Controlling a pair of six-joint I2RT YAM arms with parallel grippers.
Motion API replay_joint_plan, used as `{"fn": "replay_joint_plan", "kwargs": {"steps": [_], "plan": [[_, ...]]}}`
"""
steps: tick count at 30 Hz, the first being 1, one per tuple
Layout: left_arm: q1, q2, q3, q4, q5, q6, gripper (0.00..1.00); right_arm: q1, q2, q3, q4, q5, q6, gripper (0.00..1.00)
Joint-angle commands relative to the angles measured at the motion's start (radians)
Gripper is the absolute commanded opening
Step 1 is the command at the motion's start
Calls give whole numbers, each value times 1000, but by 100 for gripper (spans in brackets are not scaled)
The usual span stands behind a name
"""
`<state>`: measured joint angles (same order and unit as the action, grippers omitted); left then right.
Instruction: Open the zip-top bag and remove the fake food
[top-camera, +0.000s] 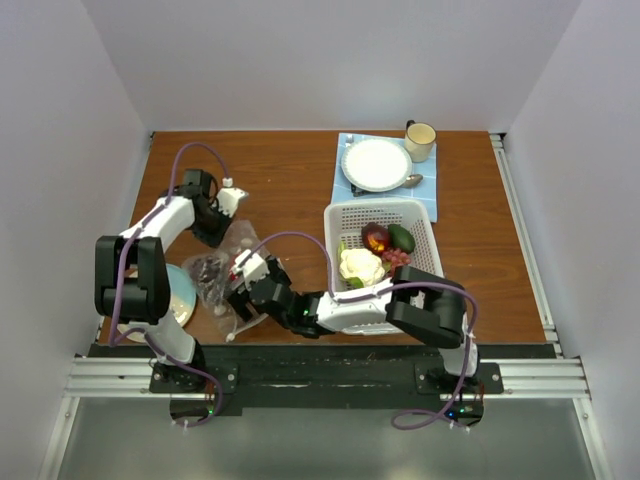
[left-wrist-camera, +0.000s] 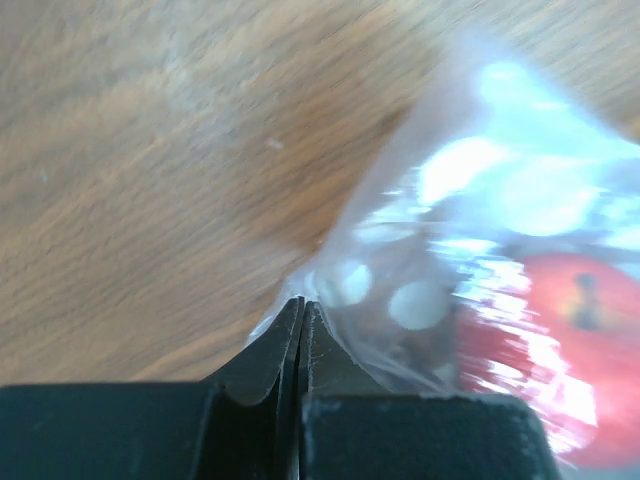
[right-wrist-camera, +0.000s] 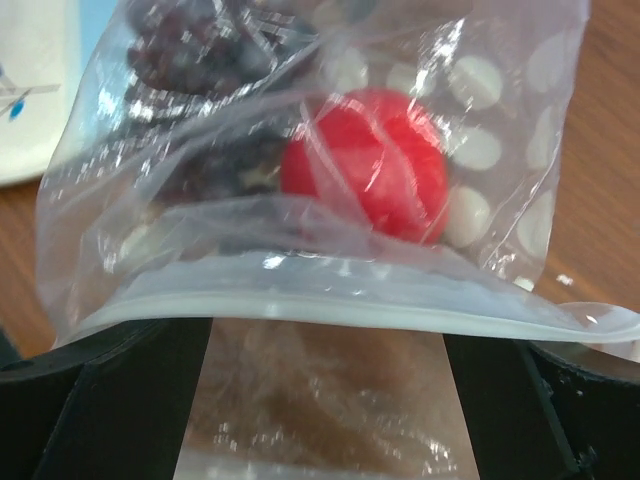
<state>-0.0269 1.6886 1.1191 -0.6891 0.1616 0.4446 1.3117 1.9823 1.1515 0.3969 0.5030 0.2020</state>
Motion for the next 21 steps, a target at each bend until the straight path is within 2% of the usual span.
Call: {"fn": "replay_joint_plan", "kwargs": {"steps": [1, 9, 11, 14, 18, 21], "plan": [[-24, -29, 28, -84, 96, 3, 0, -48, 21, 74, 72, 9, 22, 99], [-36, -37, -50, -141, 176, 68, 0, -112, 93, 171, 62, -34, 39, 99], [-36, -35, -62, -132, 158, 62, 0, -111, 95, 185, 36, -32, 43, 99], [-1, -64, -53, -75, 57, 48, 0, -101, 34, 122, 42, -26, 77, 99], [111, -55, 101, -73, -25, 57, 0, -83, -68, -30, 77, -11, 119, 99], [134, -56, 187, -75, -66, 65, 0, -60, -109, -82, 82, 12, 128, 99]]}}
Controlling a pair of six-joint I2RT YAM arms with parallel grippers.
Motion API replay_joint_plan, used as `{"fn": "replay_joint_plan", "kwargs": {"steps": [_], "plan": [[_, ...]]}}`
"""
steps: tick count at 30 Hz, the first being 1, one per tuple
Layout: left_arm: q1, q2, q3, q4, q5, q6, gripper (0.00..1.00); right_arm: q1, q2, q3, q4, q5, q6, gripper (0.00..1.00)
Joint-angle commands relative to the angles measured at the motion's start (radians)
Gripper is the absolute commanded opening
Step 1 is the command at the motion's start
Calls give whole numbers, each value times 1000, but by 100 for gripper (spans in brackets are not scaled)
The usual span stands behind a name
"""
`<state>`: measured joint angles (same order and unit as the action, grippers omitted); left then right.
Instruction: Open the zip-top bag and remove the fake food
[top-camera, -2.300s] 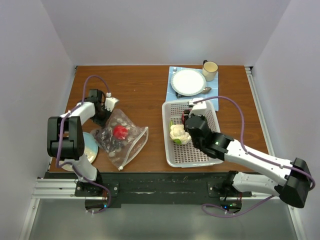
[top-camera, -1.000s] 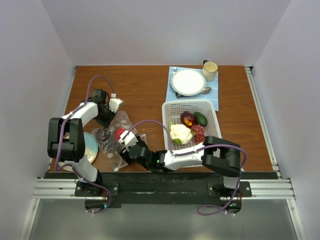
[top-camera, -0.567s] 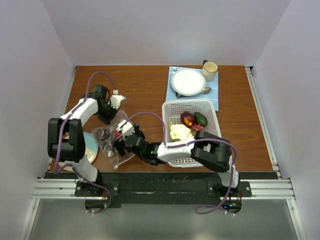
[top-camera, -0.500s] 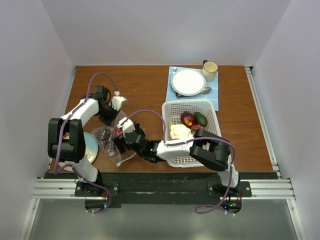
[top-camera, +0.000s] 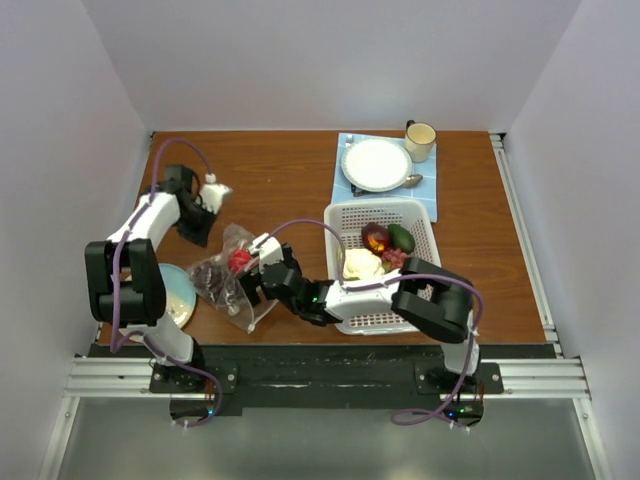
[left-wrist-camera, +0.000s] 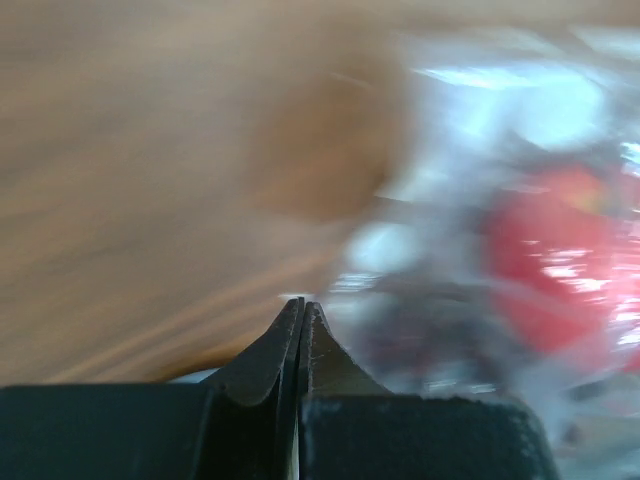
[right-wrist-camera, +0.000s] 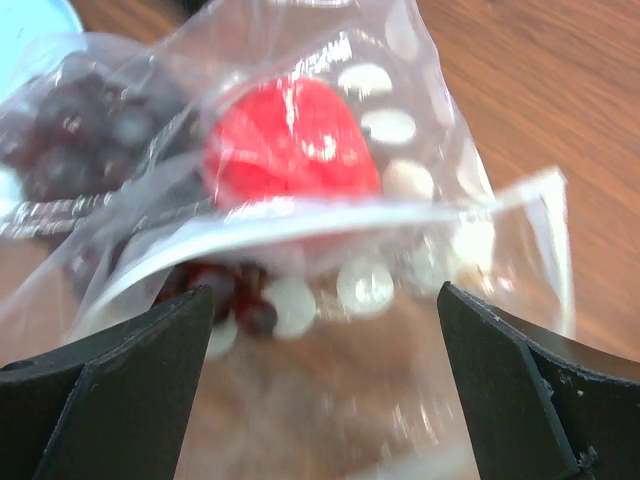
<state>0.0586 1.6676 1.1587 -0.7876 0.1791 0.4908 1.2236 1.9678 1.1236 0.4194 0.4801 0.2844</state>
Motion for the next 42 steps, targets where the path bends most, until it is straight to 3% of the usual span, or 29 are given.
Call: {"fn": "replay_joint_plan", "kwargs": {"steps": [1, 6, 9, 11, 15, 19, 24, 29, 37, 42], "plan": [[47, -37, 163, 21, -90, 20, 0, 31, -99, -62, 62, 35, 42, 98], [49, -51, 271, -77, -29, -3, 0, 37, -98, -74, 47, 35, 59, 95], [40, -97, 302, -163, 149, -41, 0, 39, -96, -87, 53, 35, 58, 90], [17, -129, 280, -217, 268, -54, 0, 39, -93, -93, 53, 41, 64, 84], [-95, -169, 121, -207, 358, -58, 0, 40, -87, -108, 55, 43, 68, 78], [-137, -160, -31, -107, 340, -60, 0, 39, -84, -116, 55, 45, 70, 77], [-131, -118, -120, 23, 188, -34, 0, 39, -75, -128, 68, 46, 73, 76], [-129, -74, -111, 79, 122, -29, 0, 39, -53, -130, 82, 40, 76, 75], [-144, 1, -91, 108, 126, -52, 0, 37, -8, -108, 85, 22, 75, 75], [-223, 38, -109, 143, 140, -90, 0, 36, 0, -88, 90, 34, 56, 76]]}}
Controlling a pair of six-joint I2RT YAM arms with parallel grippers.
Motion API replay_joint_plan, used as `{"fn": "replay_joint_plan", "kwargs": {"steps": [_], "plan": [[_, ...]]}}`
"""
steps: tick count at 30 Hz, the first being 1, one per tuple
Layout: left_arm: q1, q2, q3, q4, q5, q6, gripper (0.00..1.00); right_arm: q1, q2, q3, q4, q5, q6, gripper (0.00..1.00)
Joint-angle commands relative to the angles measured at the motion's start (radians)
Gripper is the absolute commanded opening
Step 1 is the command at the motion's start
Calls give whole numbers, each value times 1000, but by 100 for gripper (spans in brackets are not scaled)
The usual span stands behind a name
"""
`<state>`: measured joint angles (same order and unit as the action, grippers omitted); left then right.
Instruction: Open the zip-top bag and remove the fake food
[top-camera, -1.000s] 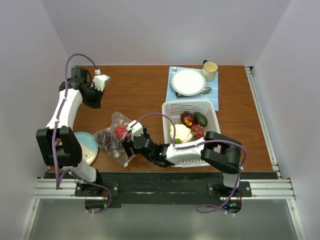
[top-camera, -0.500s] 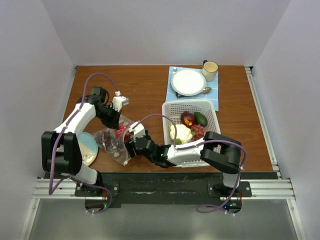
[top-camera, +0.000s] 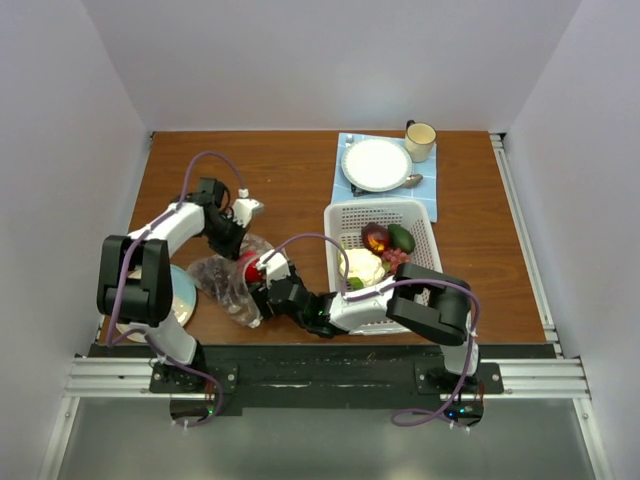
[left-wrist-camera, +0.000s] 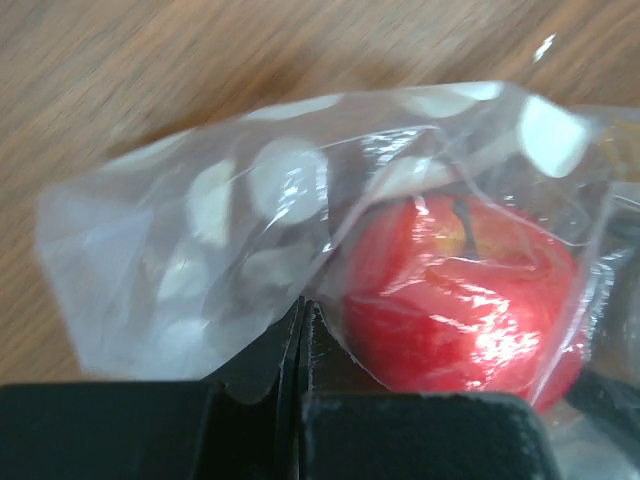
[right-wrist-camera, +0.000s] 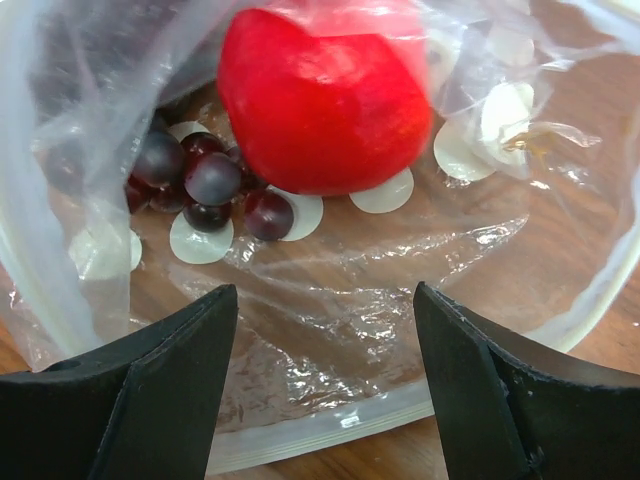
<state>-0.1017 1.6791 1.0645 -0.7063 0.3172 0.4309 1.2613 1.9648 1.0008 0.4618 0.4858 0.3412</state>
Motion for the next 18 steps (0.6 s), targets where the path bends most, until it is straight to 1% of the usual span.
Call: {"fn": "replay_joint_plan", "kwargs": {"steps": [1, 4, 5, 7, 13, 18], "plan": [[-78, 33, -18, 70, 5, -40, 0, -3, 5, 41, 49, 43, -10, 79], [-156, 36, -46, 77, 11, -29, 0, -23, 5, 61, 57, 43, -34, 81], [-205, 37, -69, 73, 3, -15, 0, -36, 14, 76, 57, 45, -41, 81], [-242, 28, -86, 58, -18, 18, 0, -45, 23, 99, 31, 43, -54, 82], [-247, -5, -92, -13, 36, 81, 0, -68, 23, 113, 40, 53, -71, 84], [-245, 4, -81, -44, 72, 98, 0, -77, 39, 119, 40, 37, -73, 84]]}}
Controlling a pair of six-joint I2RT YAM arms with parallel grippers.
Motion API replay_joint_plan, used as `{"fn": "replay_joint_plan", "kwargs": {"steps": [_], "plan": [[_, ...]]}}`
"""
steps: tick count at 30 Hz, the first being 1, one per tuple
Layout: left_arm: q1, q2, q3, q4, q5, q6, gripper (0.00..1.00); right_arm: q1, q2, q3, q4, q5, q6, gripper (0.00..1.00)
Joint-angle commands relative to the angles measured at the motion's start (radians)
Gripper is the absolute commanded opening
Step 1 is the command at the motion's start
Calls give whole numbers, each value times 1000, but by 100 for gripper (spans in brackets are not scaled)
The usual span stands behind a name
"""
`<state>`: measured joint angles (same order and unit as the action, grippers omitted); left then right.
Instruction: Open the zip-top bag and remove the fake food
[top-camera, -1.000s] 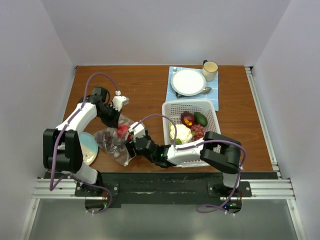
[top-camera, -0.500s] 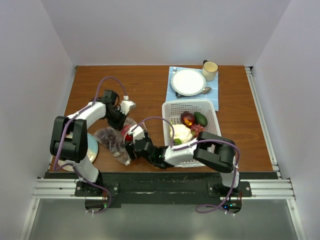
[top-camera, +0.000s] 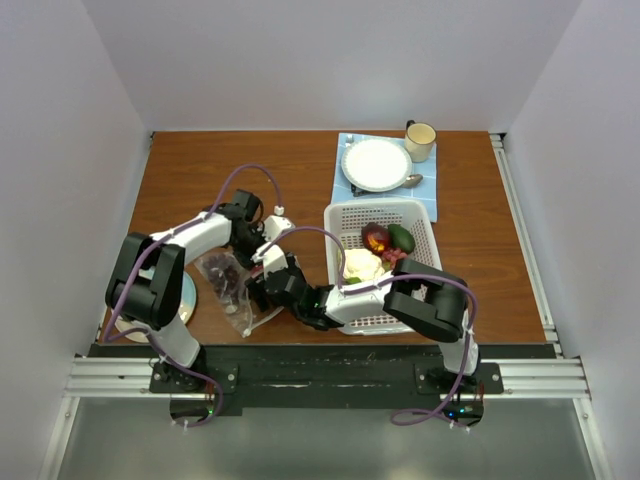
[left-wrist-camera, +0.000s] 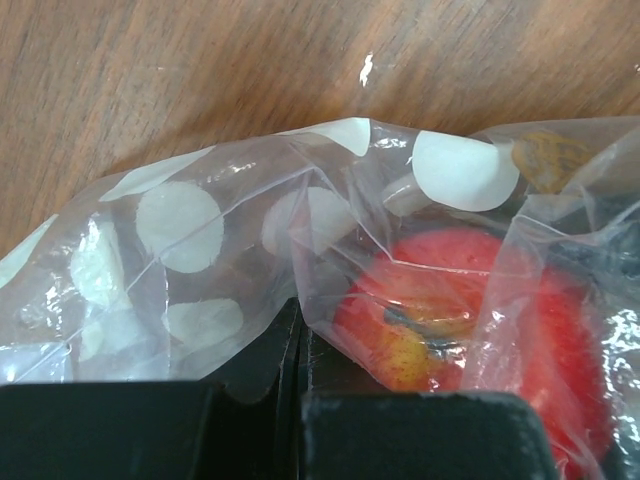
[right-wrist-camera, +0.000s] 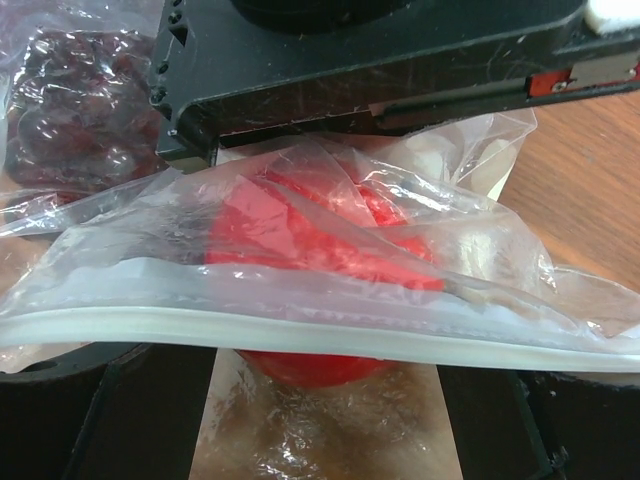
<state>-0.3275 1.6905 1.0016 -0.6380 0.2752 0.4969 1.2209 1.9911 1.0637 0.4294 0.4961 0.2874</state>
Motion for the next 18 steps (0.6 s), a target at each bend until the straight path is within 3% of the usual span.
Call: {"fn": "replay_joint_plan", "kwargs": {"steps": [1, 3, 5, 6, 9, 12, 18], "plan": [[-19, 1, -11, -138, 133, 43, 0, -35, 20, 59, 74, 22, -19, 81], [-19, 14, -1, -170, 197, 60, 0, -38, 26, 64, 77, 10, -25, 76], [-19, 29, 8, -215, 243, 94, 0, -38, 20, 59, 88, -28, -34, 55], [-19, 32, 11, -229, 254, 104, 0, -38, 9, 56, 94, -40, -40, 36], [-13, 40, 29, -273, 289, 144, 0, -37, -50, 25, 98, -51, -51, 10], [27, 26, 52, -206, 245, 98, 0, -37, -145, -13, 56, -45, -60, 3], [157, 72, 124, -111, 124, 17, 0, -27, -469, -209, -38, -18, -13, 2]]}}
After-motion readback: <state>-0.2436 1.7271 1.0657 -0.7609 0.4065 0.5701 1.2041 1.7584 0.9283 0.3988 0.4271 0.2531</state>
